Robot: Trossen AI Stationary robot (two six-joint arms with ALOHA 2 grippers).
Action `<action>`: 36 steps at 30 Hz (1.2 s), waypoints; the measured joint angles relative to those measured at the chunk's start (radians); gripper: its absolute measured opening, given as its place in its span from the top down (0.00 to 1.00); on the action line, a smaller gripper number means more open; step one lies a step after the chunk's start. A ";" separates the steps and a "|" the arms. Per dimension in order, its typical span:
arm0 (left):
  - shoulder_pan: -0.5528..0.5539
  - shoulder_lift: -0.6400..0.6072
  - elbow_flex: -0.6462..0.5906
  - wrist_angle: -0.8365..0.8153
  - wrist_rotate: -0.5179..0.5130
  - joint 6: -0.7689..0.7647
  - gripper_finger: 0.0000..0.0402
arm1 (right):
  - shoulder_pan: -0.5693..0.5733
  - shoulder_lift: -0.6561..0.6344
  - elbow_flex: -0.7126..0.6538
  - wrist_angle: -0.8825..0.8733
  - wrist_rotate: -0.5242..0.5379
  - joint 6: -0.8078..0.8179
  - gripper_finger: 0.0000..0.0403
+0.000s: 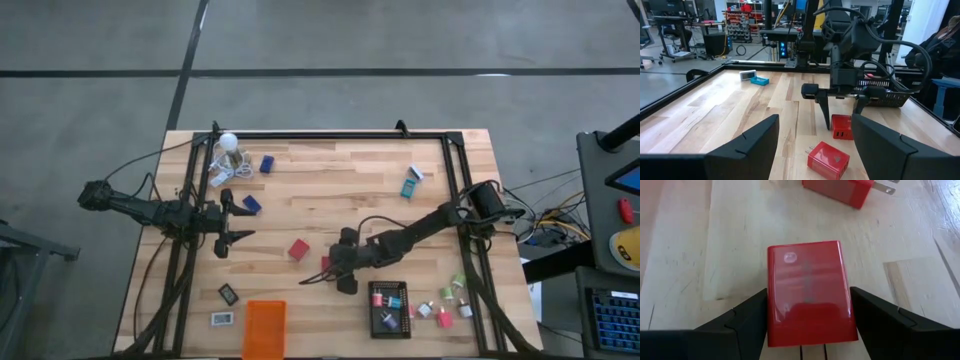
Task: Pick & Place Office items
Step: Put the right red charger adapter into the black bin
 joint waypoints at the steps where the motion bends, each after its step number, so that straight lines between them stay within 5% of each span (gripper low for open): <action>1: 0.000 0.000 0.000 0.000 0.000 0.000 0.37 | 0.000 -0.001 0.000 0.000 0.000 0.000 0.35; 36: 0.000 0.001 0.000 0.000 0.000 0.000 0.37 | -0.001 -0.037 -0.006 -0.009 -0.014 0.004 0.46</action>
